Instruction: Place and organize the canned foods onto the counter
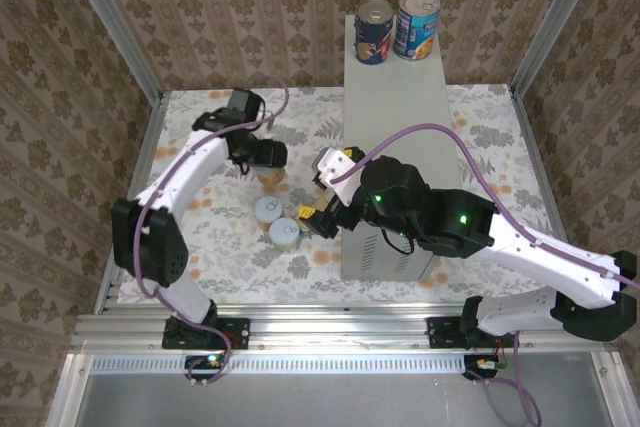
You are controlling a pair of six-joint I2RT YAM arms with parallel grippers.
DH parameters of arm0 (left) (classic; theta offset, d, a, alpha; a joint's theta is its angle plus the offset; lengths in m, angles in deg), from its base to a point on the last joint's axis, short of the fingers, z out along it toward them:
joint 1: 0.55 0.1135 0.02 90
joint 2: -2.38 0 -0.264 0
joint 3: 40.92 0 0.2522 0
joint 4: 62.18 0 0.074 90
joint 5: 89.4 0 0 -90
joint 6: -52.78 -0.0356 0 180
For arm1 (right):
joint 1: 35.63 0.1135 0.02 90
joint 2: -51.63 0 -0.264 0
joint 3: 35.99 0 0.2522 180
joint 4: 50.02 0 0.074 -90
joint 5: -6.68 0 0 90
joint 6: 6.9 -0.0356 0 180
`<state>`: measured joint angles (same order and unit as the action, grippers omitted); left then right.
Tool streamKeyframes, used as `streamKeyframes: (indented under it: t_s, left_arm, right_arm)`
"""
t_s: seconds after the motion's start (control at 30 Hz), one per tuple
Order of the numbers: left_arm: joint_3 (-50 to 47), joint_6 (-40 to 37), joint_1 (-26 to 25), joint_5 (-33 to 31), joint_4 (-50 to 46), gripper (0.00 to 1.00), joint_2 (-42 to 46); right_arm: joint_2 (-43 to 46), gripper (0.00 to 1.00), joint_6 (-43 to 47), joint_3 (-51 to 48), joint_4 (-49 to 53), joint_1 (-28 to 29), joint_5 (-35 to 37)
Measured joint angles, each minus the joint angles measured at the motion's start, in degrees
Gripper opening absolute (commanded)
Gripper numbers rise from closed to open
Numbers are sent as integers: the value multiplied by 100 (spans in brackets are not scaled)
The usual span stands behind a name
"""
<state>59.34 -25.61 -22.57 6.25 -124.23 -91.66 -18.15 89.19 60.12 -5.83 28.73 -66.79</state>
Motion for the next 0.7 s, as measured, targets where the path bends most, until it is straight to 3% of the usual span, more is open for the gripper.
streamKeyframes:
  t_s: [0.37, 0.7]
  left_arm:
    - [1255, -610, 345, 1755, -719, 47, 1386]
    - [1390, -673, 741, 3480, -973, 46, 1797]
  right_arm:
    - [-7, 100, 841, -31, -501, -374, -424]
    - [-409, 100, 1397, 302, -590, -413, -909]
